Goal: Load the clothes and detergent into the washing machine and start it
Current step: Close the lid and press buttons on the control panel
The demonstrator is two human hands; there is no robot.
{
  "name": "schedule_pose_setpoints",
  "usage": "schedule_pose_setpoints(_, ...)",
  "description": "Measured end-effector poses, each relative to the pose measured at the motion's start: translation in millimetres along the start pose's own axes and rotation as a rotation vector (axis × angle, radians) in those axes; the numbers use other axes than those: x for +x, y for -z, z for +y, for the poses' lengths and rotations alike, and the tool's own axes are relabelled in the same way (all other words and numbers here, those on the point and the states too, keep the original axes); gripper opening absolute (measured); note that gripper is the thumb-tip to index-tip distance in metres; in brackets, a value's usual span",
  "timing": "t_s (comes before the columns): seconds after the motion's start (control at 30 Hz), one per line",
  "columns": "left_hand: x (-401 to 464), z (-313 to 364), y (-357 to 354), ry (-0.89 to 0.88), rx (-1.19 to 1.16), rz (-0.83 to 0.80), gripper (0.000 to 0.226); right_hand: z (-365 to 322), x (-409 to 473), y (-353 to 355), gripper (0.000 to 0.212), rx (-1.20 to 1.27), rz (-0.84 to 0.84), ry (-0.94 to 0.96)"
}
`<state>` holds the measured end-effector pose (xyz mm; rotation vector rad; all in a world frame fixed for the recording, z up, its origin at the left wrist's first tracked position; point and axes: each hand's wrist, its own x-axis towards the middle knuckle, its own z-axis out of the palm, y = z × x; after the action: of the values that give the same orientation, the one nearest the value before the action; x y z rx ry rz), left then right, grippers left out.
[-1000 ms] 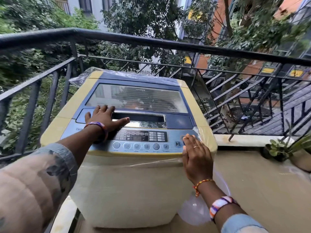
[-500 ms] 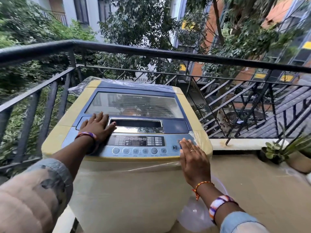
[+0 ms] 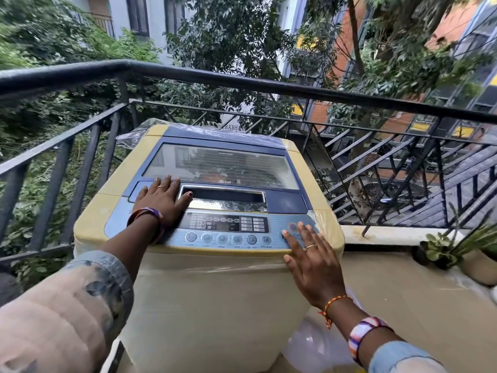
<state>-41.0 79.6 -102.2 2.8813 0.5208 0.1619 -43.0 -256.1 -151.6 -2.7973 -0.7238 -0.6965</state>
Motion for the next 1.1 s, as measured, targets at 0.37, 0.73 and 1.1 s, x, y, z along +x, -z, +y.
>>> schedule_pose_setpoints(0.37, 0.0, 6.6, 0.0, -0.002, -0.002, -0.002, 0.066, 6.0, 0.8, -2.8, 0.047, -0.055, -0.002, 0.021)
schedule_pose_setpoints(0.73, -2.8, 2.9, -0.8, 0.018, 0.01, -0.004, 0.066, 3.3, 2.5, -7.0, 0.046, -0.043, 0.02, 0.027)
schedule_pose_setpoints(1.1, -3.8, 0.2, -2.2, 0.011, 0.007, 0.002, 0.066, -2.7, 4.9, -11.8, 0.062, -0.007, -0.004, -0.068)
